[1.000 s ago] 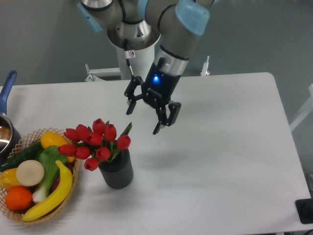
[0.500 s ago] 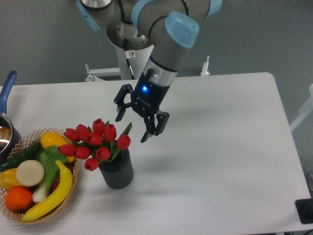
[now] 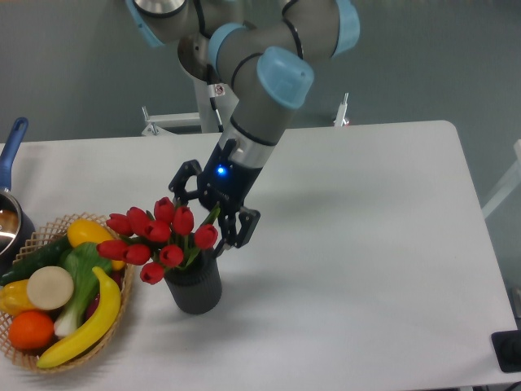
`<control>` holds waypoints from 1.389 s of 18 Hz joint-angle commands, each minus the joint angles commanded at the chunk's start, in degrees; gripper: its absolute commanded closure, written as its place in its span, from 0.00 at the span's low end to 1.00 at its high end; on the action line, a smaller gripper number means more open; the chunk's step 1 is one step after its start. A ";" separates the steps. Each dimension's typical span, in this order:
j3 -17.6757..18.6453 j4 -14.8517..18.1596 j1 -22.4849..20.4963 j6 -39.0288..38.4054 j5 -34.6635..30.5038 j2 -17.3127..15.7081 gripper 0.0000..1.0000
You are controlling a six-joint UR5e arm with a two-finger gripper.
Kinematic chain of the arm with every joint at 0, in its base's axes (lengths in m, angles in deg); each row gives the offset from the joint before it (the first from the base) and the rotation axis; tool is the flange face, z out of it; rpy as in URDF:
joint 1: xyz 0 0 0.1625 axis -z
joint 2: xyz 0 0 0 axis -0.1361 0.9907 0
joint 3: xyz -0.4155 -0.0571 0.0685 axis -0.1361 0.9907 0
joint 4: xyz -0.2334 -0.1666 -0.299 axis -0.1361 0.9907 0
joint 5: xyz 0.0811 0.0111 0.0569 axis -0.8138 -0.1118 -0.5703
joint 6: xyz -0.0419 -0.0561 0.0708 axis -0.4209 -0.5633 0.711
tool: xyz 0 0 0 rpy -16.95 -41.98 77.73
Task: Pick up the flowers from the vase
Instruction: 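Move the open gripper down to the tulip stems above the black vase, then close the gripper around the tulip stems just below the blooms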
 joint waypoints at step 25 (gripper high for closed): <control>3.25 -0.18 -2.81 3.34 11.51 0.79 0.18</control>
